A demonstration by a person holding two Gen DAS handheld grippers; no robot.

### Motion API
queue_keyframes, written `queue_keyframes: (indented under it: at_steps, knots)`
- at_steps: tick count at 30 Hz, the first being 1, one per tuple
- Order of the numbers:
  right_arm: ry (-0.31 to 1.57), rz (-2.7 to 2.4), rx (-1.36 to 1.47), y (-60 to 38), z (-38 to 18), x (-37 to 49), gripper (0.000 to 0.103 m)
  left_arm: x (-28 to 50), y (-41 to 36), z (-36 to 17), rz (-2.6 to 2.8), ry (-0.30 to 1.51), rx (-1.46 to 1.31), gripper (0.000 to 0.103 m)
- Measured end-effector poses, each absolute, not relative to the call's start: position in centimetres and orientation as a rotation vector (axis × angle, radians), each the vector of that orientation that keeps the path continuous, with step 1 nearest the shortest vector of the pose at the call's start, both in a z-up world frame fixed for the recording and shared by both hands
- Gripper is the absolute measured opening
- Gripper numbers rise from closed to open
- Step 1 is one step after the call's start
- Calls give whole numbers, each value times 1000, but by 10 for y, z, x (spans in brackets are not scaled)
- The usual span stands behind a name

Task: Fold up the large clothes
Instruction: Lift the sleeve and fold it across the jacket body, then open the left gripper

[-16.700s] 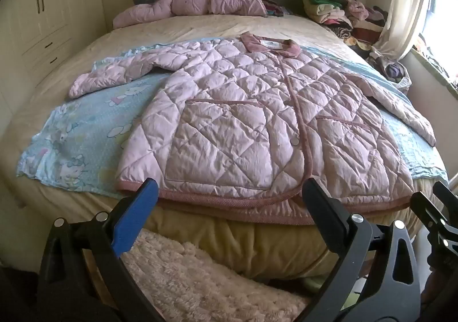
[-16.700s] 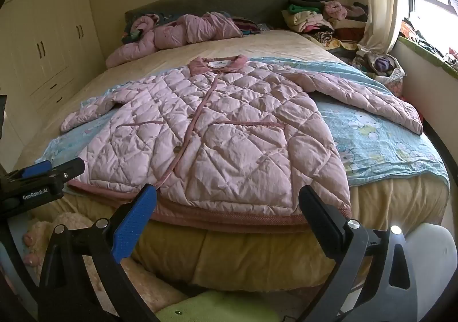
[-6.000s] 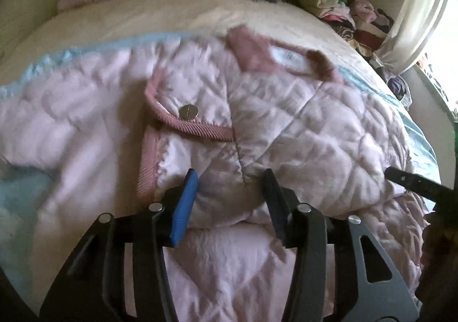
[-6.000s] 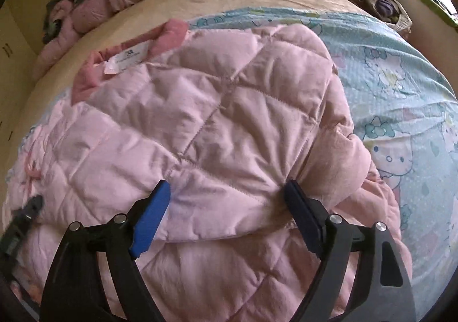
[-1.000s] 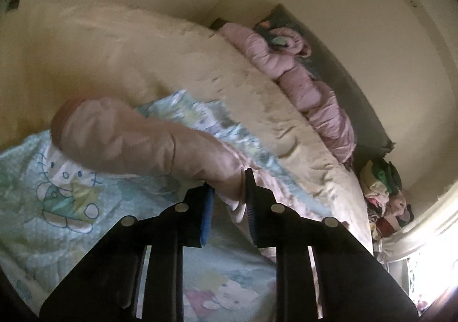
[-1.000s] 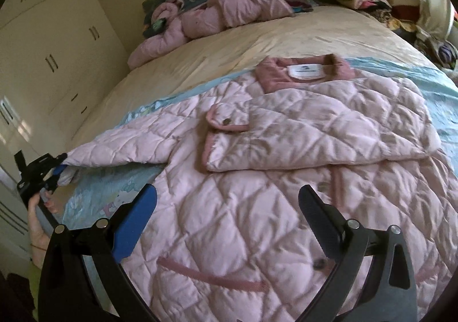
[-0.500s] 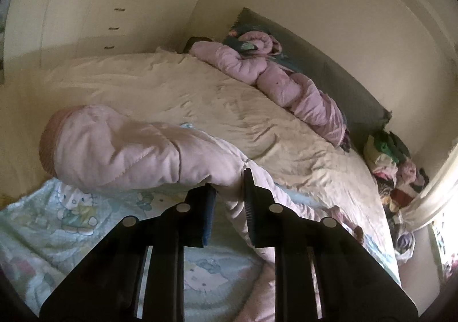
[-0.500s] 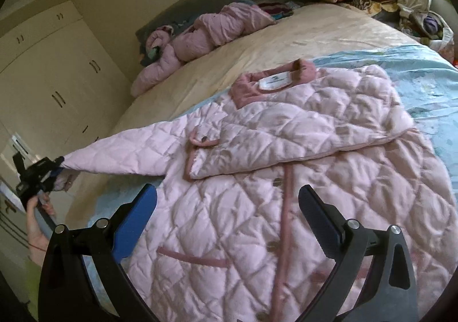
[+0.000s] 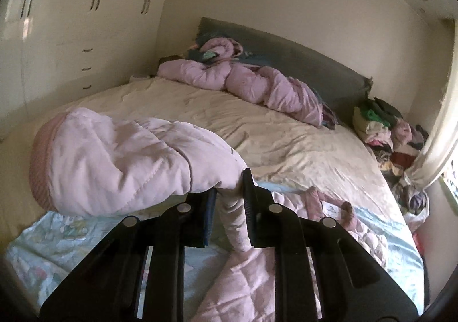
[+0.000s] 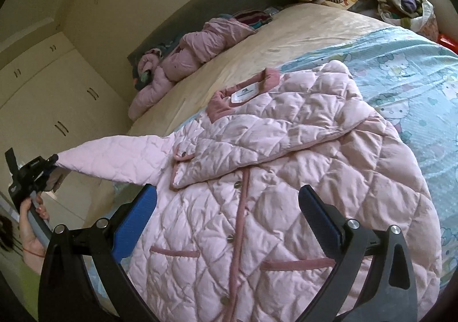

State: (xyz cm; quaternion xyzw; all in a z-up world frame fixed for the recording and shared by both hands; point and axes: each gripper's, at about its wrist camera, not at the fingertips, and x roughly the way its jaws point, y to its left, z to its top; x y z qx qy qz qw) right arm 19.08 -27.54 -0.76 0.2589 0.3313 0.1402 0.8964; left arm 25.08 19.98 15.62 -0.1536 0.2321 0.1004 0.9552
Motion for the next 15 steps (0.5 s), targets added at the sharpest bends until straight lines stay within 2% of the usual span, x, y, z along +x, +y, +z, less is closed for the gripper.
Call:
queue_keyframes:
  at_steps: [15]
  knots:
    - [665,265,627,-326,-19,183,99,266,98,157,92,480,-178,11]
